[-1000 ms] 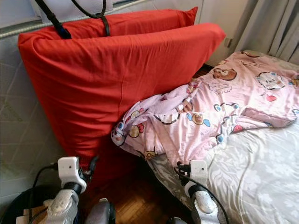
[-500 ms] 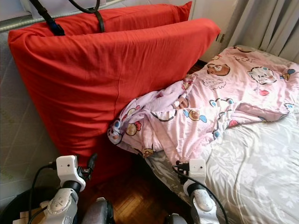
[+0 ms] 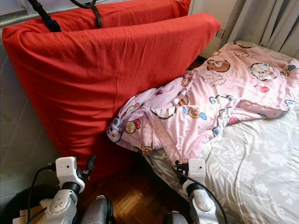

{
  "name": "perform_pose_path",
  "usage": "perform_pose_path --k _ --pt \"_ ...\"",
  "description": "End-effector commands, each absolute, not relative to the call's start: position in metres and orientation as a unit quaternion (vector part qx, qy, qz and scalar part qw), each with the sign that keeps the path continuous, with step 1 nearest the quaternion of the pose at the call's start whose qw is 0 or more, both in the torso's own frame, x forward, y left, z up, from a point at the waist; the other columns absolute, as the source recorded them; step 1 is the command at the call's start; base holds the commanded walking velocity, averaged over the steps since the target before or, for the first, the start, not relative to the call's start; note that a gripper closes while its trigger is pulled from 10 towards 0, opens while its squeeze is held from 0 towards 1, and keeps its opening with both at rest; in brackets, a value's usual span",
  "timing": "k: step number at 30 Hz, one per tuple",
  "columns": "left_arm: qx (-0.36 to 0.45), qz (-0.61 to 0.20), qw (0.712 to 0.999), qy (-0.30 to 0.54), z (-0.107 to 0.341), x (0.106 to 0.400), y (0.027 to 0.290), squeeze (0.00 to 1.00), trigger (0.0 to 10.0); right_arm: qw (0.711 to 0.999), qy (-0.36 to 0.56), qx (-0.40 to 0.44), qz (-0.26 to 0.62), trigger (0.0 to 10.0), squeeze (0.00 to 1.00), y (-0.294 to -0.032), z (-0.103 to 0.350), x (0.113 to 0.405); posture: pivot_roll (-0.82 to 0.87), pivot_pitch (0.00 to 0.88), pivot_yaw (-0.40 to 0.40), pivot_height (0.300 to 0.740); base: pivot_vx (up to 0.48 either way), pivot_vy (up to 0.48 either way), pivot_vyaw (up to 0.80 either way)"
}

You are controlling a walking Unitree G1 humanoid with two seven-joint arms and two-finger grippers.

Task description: Clean up the room

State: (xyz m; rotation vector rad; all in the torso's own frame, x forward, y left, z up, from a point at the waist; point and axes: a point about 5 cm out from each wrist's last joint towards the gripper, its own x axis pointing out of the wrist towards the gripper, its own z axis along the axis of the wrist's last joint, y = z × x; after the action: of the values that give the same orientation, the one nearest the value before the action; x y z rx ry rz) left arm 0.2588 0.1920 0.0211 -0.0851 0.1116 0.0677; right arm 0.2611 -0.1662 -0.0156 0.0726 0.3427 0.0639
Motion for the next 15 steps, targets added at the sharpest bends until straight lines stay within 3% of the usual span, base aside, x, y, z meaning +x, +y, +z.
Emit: perform_pose_path --k 1,15 --pt "-0.046 0.039 0.996 0.060 0.0201 0.2566 0.1936 0.00 10.0 0.982 0.180 0.038 0.031 10.0 0.00 -0.1665 -0.0195 0.2573 -0.01 0.148 -0.034 0.636 0.270 0.000 0.00" --pt "-0.046 0.044 0.996 0.060 0.0212 0.2580 0.1933 0.00 10.0 0.980 0.189 0.028 0.049 10.0 0.00 -0.1642 -0.0220 0.2557 -0.01 0.161 -0.031 0.636 0.313 0.000 0.00"
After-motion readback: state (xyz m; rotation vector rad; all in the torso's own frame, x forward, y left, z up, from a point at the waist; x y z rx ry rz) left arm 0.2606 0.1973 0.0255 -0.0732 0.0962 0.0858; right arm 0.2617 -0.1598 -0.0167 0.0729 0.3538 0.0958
